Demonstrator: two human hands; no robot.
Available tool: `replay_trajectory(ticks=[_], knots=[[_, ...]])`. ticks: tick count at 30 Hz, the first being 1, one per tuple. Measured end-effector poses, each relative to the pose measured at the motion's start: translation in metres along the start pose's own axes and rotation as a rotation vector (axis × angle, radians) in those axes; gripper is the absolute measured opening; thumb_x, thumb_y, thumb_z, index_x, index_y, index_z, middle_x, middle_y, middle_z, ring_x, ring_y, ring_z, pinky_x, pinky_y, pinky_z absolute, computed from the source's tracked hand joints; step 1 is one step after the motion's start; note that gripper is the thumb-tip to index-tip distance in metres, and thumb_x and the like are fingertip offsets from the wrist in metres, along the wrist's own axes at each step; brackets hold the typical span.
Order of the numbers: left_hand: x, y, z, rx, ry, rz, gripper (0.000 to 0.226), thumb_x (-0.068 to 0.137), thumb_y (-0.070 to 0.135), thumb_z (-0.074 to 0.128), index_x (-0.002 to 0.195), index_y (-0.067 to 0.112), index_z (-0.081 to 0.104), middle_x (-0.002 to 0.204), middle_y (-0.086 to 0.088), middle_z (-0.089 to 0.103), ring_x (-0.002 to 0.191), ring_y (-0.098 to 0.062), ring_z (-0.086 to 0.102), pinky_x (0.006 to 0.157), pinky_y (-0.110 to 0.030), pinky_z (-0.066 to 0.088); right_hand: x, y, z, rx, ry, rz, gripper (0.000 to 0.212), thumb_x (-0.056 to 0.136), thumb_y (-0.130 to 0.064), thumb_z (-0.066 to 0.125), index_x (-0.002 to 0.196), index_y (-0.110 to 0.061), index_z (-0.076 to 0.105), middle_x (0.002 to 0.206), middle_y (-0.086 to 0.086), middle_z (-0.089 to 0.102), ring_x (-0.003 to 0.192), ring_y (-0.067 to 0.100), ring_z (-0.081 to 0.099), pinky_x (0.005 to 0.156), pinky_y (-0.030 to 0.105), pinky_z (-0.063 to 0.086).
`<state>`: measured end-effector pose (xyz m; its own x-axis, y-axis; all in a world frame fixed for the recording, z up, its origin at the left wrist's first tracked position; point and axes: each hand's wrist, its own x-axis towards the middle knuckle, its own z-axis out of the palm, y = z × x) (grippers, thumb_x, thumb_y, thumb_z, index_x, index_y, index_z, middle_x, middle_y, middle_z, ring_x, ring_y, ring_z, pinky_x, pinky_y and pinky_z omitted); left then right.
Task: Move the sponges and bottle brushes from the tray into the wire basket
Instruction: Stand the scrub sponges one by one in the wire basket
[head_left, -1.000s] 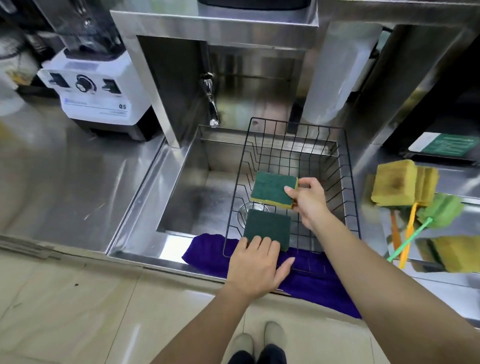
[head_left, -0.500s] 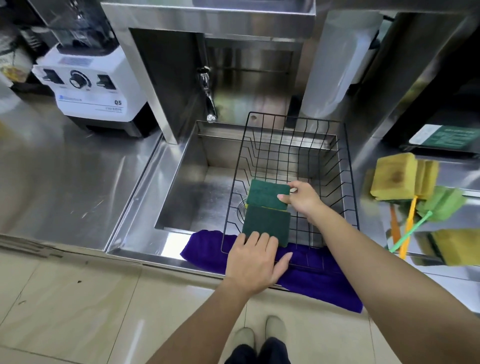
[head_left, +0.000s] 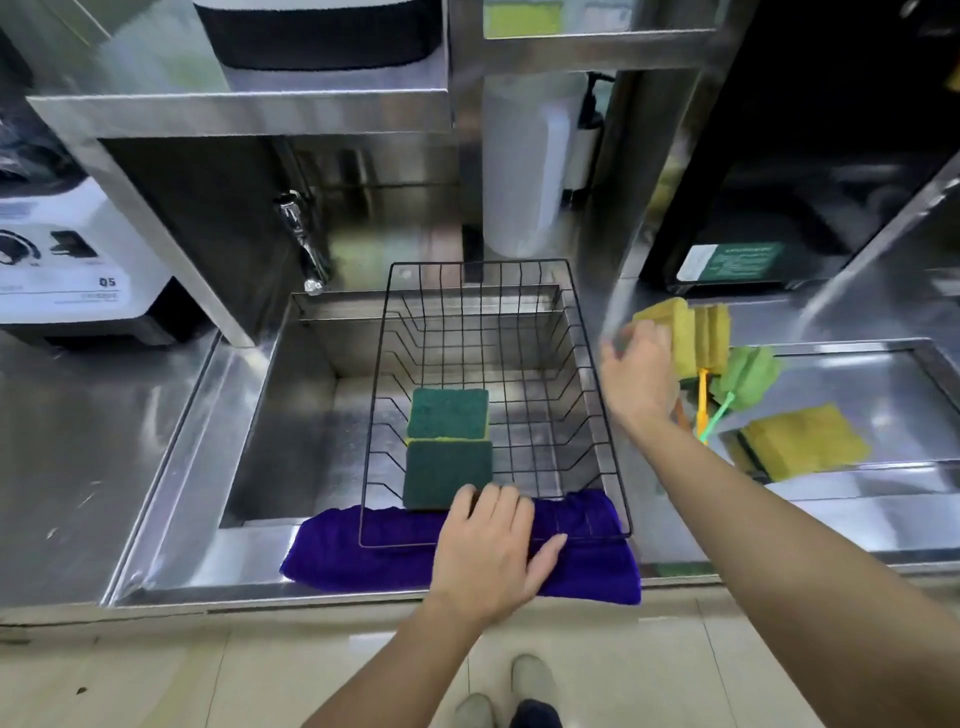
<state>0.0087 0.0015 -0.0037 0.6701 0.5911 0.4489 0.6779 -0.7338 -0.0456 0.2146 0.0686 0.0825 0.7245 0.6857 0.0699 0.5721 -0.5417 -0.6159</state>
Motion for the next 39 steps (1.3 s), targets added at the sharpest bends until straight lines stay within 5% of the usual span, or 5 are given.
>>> replay_trajectory(ticks=[14,20,24,30,39], knots=[[0.018,0.029,0.014,-0.036,0.021,0.062,0.052,0.092,0.056,0.039,0.073,0.013,0.059,0.071,-0.003,0.056,0.064,-0.024,0.052,0.058,-0.035,0.043,0.03,0.067,-0.026,-0.009,-0.131,0.459,0.085,0.076,-0.076,0.043,0.108,0.0,0.062,0.115,0.019,0.063,0.107,0.039,0.06,0.092,0.045,0.049],[0.017,0.028,0.014,-0.039,0.032,0.056,0.055,0.097,0.056,0.033,0.072,0.013,0.057,0.07,-0.002,0.054,0.064,-0.023,0.052,0.057,-0.035,0.043,0.036,0.065,-0.023,0.408,-0.137,0.491,0.046,0.077,-0.05,0.068,0.063,-0.012,0.044,0.059,0.005,0.046,0.055,0.024,0.044,0.052,0.032,0.04],[0.017,0.029,0.014,-0.02,0.034,0.057,0.051,0.092,0.057,0.041,0.071,0.014,0.058,0.069,-0.001,0.054,0.063,-0.022,0.051,0.057,-0.034,0.043,0.034,0.058,-0.029,0.754,-0.216,0.475,0.025,0.09,-0.026,0.061,0.103,-0.01,0.047,0.06,0.011,0.055,0.033,0.019,0.046,0.033,0.022,0.038],[0.018,0.029,0.014,-0.027,0.038,0.058,0.05,0.09,0.057,0.042,0.071,0.014,0.058,0.069,-0.001,0.055,0.062,-0.022,0.052,0.056,-0.033,0.043,0.027,0.035,-0.043,1.137,-0.347,0.374,0.055,0.085,0.019,0.046,0.119,-0.025,0.039,0.104,0.012,0.056,0.079,0.028,0.066,0.071,0.038,0.059],[0.014,0.025,0.01,-0.051,0.027,0.011,0.051,0.088,0.061,0.043,0.076,0.015,0.06,0.073,0.001,0.056,0.065,-0.02,0.051,0.061,-0.032,0.043,0.02,0.004,-0.021,0.976,-0.367,0.337,0.013,0.093,-0.022,0.052,0.086,-0.027,0.041,0.086,0.001,0.055,0.058,0.017,0.049,0.051,0.025,0.031]])
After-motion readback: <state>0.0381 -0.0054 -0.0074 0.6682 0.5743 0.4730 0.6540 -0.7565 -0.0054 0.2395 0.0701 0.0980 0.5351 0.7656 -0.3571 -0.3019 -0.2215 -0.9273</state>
